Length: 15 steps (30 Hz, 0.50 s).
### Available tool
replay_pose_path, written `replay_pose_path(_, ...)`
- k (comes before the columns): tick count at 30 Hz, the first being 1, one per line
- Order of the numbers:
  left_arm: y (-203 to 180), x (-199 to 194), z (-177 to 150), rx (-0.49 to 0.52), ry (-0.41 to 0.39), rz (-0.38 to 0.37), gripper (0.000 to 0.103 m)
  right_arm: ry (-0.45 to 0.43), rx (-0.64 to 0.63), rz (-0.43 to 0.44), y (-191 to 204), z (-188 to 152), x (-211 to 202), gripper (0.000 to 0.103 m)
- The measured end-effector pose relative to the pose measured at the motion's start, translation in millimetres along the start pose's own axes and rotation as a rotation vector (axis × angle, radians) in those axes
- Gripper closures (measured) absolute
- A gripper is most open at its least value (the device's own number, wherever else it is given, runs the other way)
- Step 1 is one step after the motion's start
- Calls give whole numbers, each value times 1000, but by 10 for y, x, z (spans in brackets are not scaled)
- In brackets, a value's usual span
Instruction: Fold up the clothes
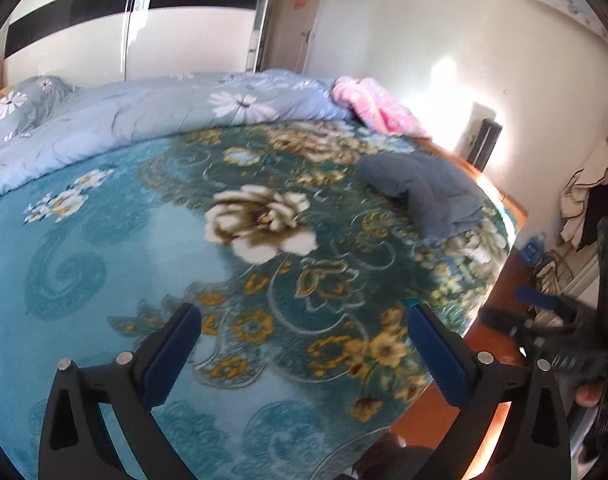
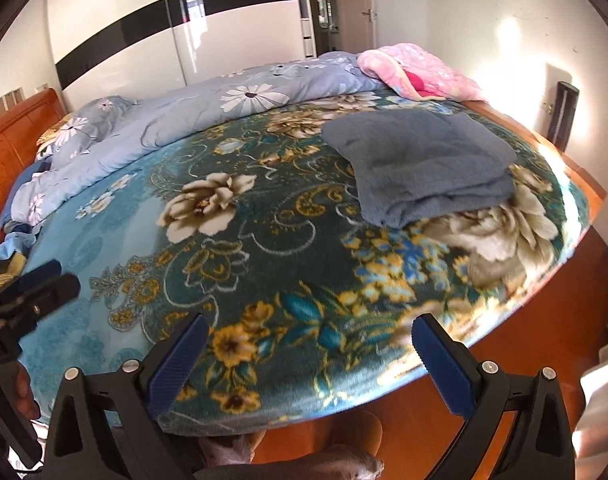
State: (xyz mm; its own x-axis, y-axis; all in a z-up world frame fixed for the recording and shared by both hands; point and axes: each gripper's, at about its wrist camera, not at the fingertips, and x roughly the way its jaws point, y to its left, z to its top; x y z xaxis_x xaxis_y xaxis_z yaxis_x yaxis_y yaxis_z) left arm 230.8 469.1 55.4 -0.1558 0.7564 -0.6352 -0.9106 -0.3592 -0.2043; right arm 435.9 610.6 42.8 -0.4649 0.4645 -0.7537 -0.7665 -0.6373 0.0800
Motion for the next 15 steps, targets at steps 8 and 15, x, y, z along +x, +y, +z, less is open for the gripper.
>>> replay_pose_path(8, -202, 43, -87, 82, -66, 116, 0, 37, 20, -16, -8, -272, -26, 0)
replay_pose_path(15, -285, 151, -199, 146, -47, 202, 0, 34, 53, -25, -94, -311, -72, 0)
